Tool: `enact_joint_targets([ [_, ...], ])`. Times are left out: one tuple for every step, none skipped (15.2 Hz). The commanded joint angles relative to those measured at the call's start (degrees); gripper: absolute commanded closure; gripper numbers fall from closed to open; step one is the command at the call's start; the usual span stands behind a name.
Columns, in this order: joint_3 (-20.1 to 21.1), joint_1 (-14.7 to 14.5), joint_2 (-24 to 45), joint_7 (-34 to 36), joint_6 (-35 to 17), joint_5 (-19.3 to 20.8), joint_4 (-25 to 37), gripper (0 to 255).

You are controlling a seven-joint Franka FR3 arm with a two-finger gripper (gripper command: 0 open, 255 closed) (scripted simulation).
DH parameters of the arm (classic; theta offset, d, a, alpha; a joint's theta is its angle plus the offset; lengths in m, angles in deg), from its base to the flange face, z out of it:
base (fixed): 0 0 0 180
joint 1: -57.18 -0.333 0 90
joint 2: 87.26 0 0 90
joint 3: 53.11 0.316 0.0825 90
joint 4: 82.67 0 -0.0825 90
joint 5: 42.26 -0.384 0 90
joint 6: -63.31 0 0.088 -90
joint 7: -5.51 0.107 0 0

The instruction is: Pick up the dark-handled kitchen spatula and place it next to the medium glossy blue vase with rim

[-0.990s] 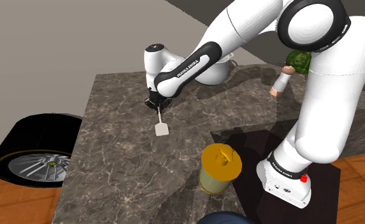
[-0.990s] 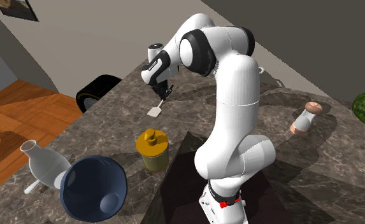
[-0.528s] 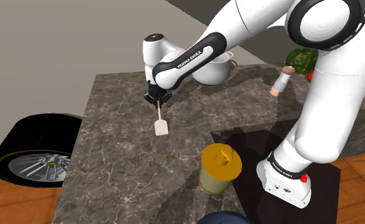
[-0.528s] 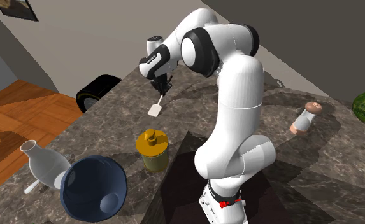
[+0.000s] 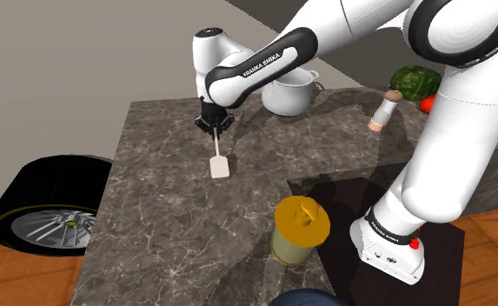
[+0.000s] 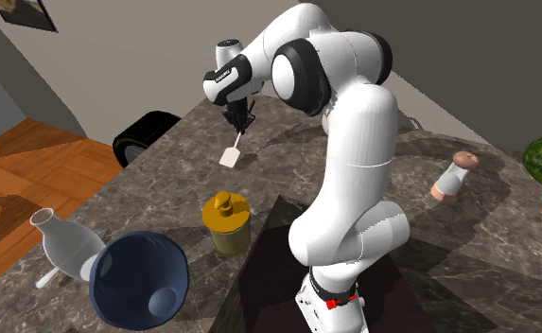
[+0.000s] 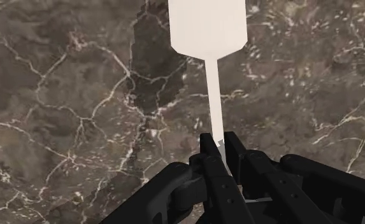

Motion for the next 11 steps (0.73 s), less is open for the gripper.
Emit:
enact_joint_targets([
  [0.13, 0.1, -0.88, -0.34, 1.31, -0.43, 0.46, 255],
  [0.19, 0.14, -1.27, -0.49, 1.98, -0.63, 0.77, 255],
  [0.25, 0.18, -1.64, -0.64, 2.65, -0.82, 1.09, 255],
  [0.29, 0.21, -2.0, -0.79, 3.33, -1.0, 1.42, 255],
  [0.34, 0.25, -2.36, -0.93, 4.0, -1.17, 1.77, 255],
  [0.39, 0.28, -2.7, -1.07, 4.69, -1.34, 2.13, 255],
  [0.43, 0.3, -3.03, -1.21, 5.37, -1.51, 2.5, 255],
  [0.46, 0.33, -3.35, -1.34, 6.05, -1.67, 2.89, 255],
  [0.5, 0.35, -3.66, -1.47, 6.74, -1.82, 3.29, 255],
  [0.53, 0.37, -3.96, -1.59, 7.44, -1.97, 3.7, 255],
  [0.56, 0.39, -4.25, -1.71, 8.13, -2.11, 4.12, 255],
])
